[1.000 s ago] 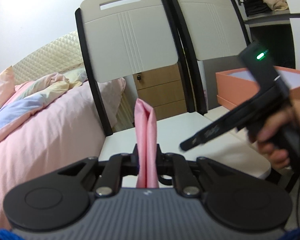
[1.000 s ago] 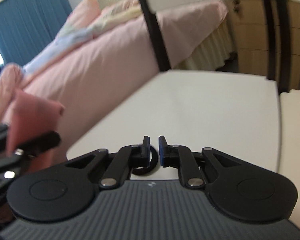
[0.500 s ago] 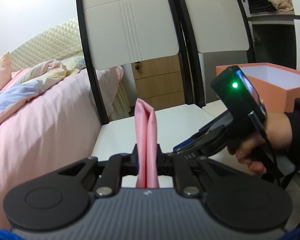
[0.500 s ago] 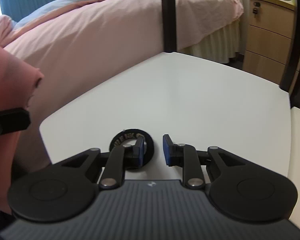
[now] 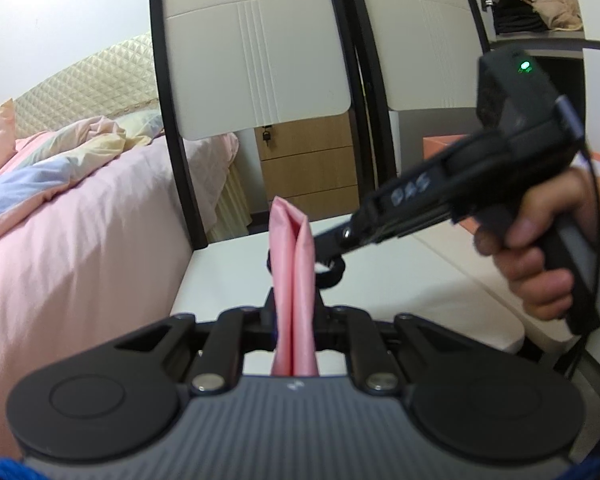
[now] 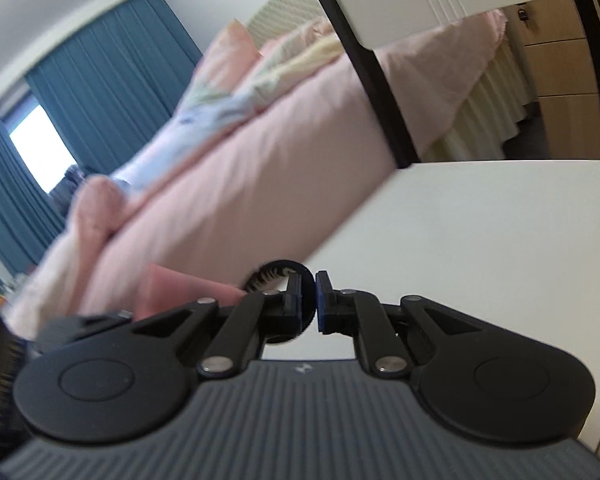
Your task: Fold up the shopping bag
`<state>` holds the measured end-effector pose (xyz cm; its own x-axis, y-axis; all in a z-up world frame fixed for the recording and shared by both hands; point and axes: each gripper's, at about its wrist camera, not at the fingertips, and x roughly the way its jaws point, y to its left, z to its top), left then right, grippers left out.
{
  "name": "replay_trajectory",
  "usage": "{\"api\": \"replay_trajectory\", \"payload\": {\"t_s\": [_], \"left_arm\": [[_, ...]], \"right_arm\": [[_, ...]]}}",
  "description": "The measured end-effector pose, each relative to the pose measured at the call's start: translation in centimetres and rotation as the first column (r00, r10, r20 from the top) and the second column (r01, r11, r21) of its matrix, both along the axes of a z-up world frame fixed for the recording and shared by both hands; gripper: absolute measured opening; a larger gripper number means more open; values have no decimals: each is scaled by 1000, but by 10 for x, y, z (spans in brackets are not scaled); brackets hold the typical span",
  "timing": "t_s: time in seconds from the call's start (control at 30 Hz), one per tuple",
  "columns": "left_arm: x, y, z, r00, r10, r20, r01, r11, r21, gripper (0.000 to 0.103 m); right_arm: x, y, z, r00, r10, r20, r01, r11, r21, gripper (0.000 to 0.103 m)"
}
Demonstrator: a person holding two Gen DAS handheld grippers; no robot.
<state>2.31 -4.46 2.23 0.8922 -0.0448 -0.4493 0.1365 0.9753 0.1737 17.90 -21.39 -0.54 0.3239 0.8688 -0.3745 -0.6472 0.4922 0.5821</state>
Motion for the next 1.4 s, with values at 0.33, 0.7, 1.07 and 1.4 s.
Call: {"api": "replay_trajectory", "payload": {"t_s": [0.33,0.7,1.07,1.4], "left_arm": [[0,-3,0,1000,-19,15,20,1000,-7,15],[-2,-4,2,998,-42,44,42,999,-5,14],[-13,-12,6,985,-99,138,98,995,12,12],[-27,-34,-5,963,-209,167,185,971,150,10]], "right_arm": [[-11,-16,12,1000,18,26,-20,996,90,10],[-2,-29,-2,984,111,-138,-60,942,331,10],[5,-43,-27,932,261,-250,-81,825,559,12],[3,-50,-22,929,308,-205,-131,791,597,13]]}}
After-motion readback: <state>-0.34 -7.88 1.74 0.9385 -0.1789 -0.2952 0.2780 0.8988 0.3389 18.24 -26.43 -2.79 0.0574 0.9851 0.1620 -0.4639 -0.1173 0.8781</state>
